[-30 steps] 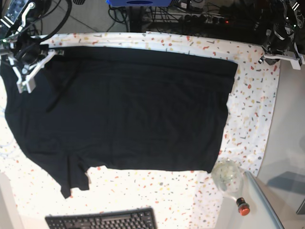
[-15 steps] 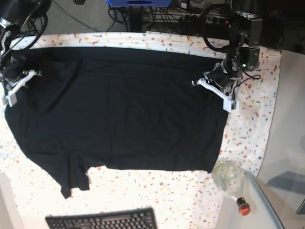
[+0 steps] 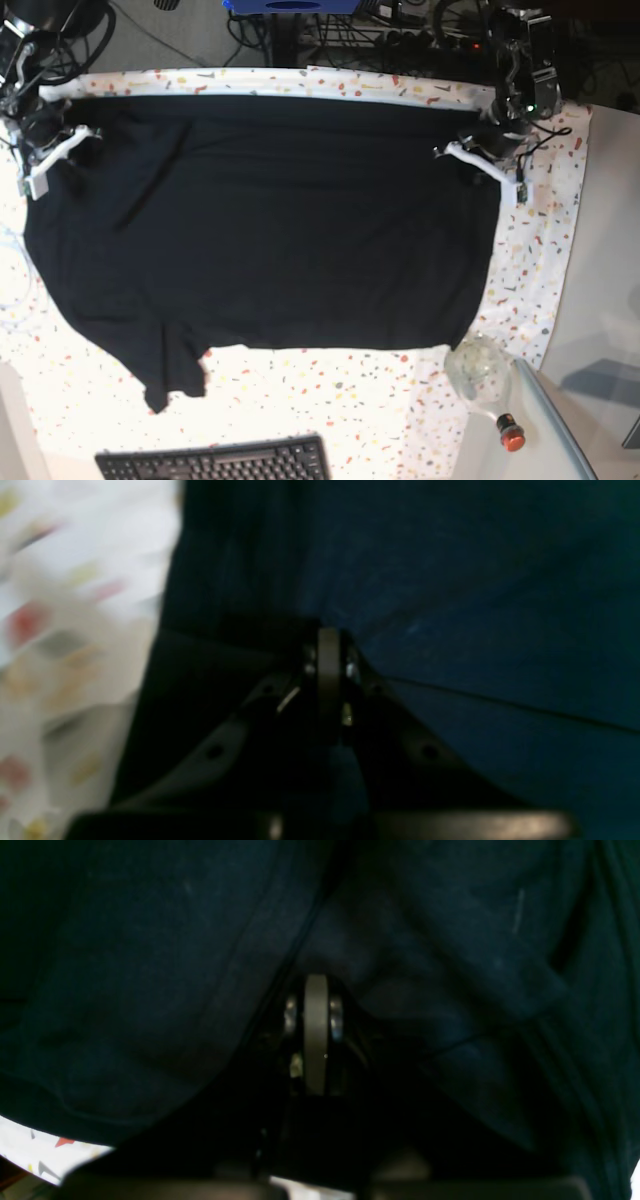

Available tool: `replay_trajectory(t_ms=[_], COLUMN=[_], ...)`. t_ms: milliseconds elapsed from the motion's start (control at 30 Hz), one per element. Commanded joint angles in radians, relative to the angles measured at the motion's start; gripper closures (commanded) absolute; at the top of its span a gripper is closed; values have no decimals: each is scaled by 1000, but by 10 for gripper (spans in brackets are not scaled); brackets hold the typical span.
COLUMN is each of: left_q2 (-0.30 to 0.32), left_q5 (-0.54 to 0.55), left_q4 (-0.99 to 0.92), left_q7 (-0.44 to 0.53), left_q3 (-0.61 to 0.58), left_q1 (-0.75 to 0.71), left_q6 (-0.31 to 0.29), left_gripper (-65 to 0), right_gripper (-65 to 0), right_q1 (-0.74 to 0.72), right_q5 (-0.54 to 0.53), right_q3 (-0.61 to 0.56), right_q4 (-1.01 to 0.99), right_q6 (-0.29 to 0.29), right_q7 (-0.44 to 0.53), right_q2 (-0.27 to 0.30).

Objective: Layout the t-shirt on the table in an organized manner, then fold the t-shirt properly
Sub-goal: 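Grasp the black shirt edge again with both grippers, then pull the shirt edge outward with both grippers to straighten it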

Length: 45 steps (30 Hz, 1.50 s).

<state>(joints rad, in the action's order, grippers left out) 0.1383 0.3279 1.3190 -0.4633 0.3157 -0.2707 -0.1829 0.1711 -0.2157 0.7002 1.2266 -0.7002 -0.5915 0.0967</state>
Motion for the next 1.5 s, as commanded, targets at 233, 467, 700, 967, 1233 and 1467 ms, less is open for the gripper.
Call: replay_trajectory(t_ms=[233, 467, 700, 967, 1233, 1467], left_q2=[5, 5, 5, 7, -1, 13], left_q5=[-59, -59, -59, -57, -57, -59], left_q4=[96, 129, 219, 245, 224, 182], left_q7=[-88, -91, -91, -91, -93, -93], left_q3=[9, 10, 13, 130, 322, 388], left_q1=[-17, 80, 73, 31, 23, 23], left_q6=[55, 55, 55, 43, -145, -148], left_gripper=[0, 0, 0, 0, 0, 0], right_gripper=[0, 0, 0, -438, -467, -467], right_q1=[41, -95, -560, -799, -775, -750], right_q5=[28, 29, 31, 31, 26, 28], right_q3=[6, 2, -4, -198, -460, -468], right_q4=[157, 358, -232, -922, -1017, -1022], right_q6=[2, 2, 2, 2, 244, 320], right_q7=[-121, -152, -92, 446, 646, 649], right_q2=[-27, -28, 183, 340, 323, 324])
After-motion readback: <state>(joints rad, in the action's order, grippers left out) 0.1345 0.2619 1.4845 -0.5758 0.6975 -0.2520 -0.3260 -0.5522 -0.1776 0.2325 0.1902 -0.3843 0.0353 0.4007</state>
